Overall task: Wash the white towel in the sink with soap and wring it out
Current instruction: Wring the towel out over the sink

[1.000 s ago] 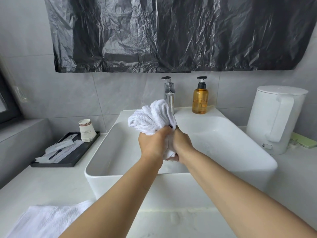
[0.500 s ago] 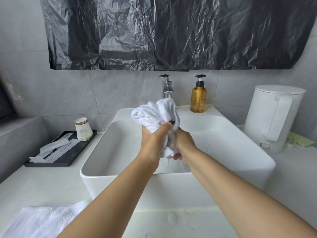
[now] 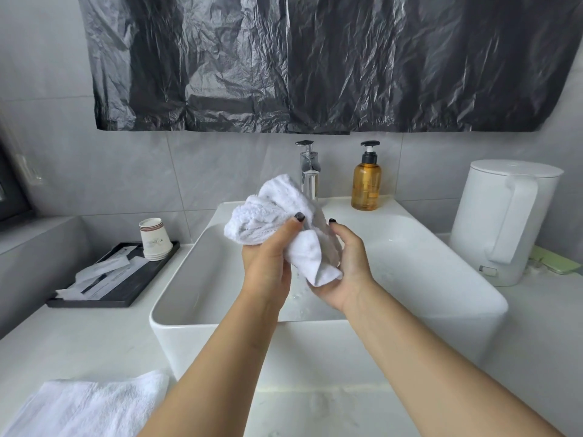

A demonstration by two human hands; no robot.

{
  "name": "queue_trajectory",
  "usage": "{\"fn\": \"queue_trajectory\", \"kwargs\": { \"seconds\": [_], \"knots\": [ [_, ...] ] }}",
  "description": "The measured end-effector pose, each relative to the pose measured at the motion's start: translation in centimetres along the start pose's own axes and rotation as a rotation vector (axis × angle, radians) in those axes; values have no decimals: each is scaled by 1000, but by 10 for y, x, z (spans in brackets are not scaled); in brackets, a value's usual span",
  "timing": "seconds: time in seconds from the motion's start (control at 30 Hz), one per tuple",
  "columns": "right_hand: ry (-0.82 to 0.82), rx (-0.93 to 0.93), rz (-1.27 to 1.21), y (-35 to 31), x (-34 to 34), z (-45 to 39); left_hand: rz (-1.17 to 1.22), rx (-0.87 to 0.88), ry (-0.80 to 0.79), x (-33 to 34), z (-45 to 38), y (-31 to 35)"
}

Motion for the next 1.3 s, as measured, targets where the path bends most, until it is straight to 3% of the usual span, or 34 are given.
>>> {"fn": "queue_trajectory", "kwargs": {
  "seconds": [0.2,0.33,0.53,0.63,0.77,0.9,1.1,1.17,1.3],
  "knots": [
    [-65,61,-1,10,20,-2,-191,-111,136,-8,-1,-6],
    [-131,71,-154,9,28,7,-378,25,66,0,-6,-1],
    [0,203,-18,17,18,16,-642,196,-65,12,-1,0],
    [-45,198,1,21,19,13,-520,124,-73,8,-3,-2],
    [159,245,265,24,-2,-5,-324,-66,11,2,-5,-8],
    [306,145,351,19,-2,-14,-150,-162,188,-12,-10,-16],
    [371,-90,953,-3,14,-9,-44,-264,215,-25,-11,-17],
    [348,-178,1176,-6,18,-7,73,-342,152,-26,-17,-23],
    [336,-263,1338,-6,23,-7,82,-376,219,-34,-19,-27]
  ]
}}
Point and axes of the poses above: each hand's wrist, its own z-axis away from the middle knuckle, its own x-axis out of the palm, y = z × x, the point moved 5 cm from there along -z, towards the middle knuckle, and after that the axes turned 7 degrees about -y, right-handed, at the moved point
